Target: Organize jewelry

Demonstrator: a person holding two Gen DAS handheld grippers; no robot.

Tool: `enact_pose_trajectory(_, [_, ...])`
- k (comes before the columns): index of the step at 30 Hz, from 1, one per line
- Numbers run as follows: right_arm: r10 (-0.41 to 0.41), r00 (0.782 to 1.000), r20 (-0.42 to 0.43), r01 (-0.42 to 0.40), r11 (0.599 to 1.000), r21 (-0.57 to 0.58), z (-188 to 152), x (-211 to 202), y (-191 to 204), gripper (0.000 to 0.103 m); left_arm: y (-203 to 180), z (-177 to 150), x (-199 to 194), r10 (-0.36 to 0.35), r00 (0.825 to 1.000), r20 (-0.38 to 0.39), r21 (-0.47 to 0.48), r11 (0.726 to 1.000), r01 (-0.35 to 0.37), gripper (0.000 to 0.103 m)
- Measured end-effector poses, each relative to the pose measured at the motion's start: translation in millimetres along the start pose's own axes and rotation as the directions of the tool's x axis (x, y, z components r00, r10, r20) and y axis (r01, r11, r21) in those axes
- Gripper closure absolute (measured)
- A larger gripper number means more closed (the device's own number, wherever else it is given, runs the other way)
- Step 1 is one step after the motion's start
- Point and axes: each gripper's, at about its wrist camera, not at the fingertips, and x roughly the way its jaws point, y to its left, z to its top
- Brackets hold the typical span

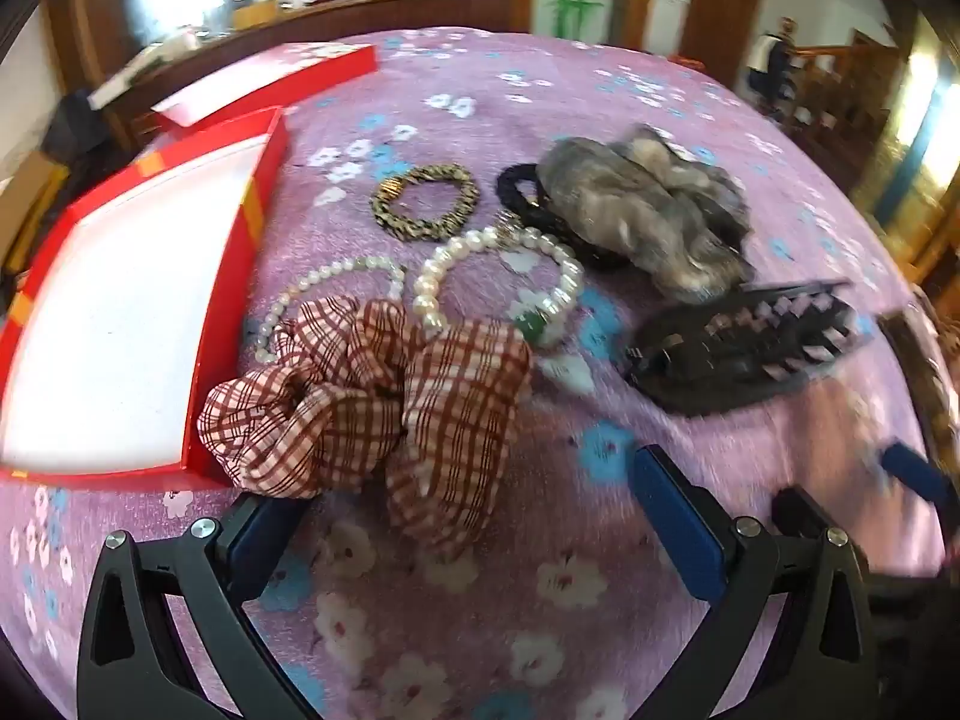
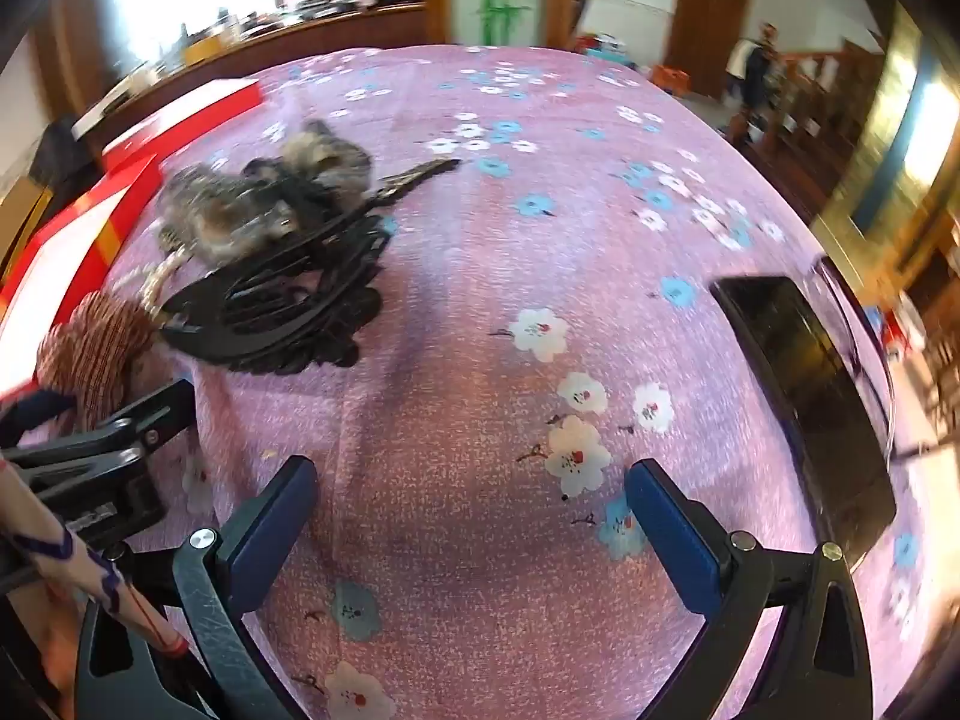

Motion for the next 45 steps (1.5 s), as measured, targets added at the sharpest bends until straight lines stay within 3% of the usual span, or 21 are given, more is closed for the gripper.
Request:
enact_pose_trajectory(3, [0.073, 0.997, -0.002, -0.073, 0.997, 0.007, -6, -21, -11, 0.007, 13, -9, -26, -0.040, 0.999, 0.021, 0.000, 0.999, 0.040, 0.000])
enact_pose_trajectory(5, [0.070, 0.997, 0.037, -0.070, 0.998, -0.003, -12, -39, -15, 0.007, 22, -16, -57, -0.026, 0.994, 0.108, 0.011, 1.000, 0.025, 0.000])
enact_pose_trajectory(8, [0.057, 0.992, 0.117, -0.057, 0.998, -0.001, -22, -72, -18, 0.007, 41, -30, -100, -0.024, 0.970, 0.243, -0.011, 1.000, 0.027, 0.000])
enact_pose_trajectory(11, [0.058, 0.972, 0.226, -0.064, 0.998, 0.019, -31, -107, -12, 0.007, 61, -42, -124, -0.027, 0.949, 0.313, -0.067, 0.996, 0.050, 0.000])
enact_pose_trajectory(14, [0.094, 0.947, 0.308, -0.087, 0.996, -0.036, -33, -122, 7, 0.006, 77, -51, -135, 0.000, 0.935, 0.356, -0.097, 0.995, 0.037, 0.000])
enact_pose_trajectory(16, [0.102, 0.966, 0.238, -0.084, 0.993, -0.084, -35, -103, 25, 0.010, 79, -50, -127, 0.014, 0.946, 0.324, -0.100, 0.995, 0.020, 0.000])
enact_pose_trajectory(18, [0.196, 0.968, 0.157, -0.186, 0.980, -0.076, -38, -86, 33, 0.051, 79, -49, -117, -0.002, 0.960, 0.280, -0.084, 0.996, 0.027, 0.000])
enact_pose_trajectory(19, [0.226, 0.964, 0.137, -0.219, 0.973, -0.066, -37, -84, 33, 0.053, 77, -49, -113, -0.008, 0.965, 0.263, -0.076, 0.997, 0.029, 0.000])
enact_pose_trajectory(22, [0.211, 0.968, 0.137, -0.207, 0.977, -0.043, -34, -79, 34, 0.051, 74, -55, -106, 0.009, 0.971, 0.239, -0.058, 0.998, 0.005, 0.000])
enact_pose_trajectory(25, [0.202, 0.969, 0.140, -0.200, 0.979, -0.029, -30, -77, 31, 0.040, 74, -57, -102, 0.005, 0.973, 0.231, -0.058, 0.998, 0.009, 0.000])
enact_pose_trajectory(33, [0.272, 0.956, 0.108, -0.278, 0.959, 0.044, -11, -75, 18, 0.039, 67, -44, -96, 0.005, 0.977, 0.215, -0.030, 1.000, 0.002, 0.000])
enact_pose_trajectory(37, [0.349, 0.934, 0.072, -0.355, 0.929, 0.108, 4, -57, 17, 0.039, 65, -36, -96, -0.007, 0.977, 0.212, -0.029, 1.000, 0.013, 0.000])
enact_pose_trajectory(42, [0.393, 0.919, -0.032, -0.378, 0.901, 0.211, 19, -16, 23, 0.040, 70, -32, -94, -0.004, 0.979, 0.202, -0.035, 0.999, 0.012, 0.000])
enact_pose_trajectory(45, [0.430, 0.902, -0.038, -0.404, 0.871, 0.278, 20, -4, 20, 0.040, 74, -32, -94, -0.002, 0.979, 0.203, -0.040, 0.999, 0.010, 0.000])
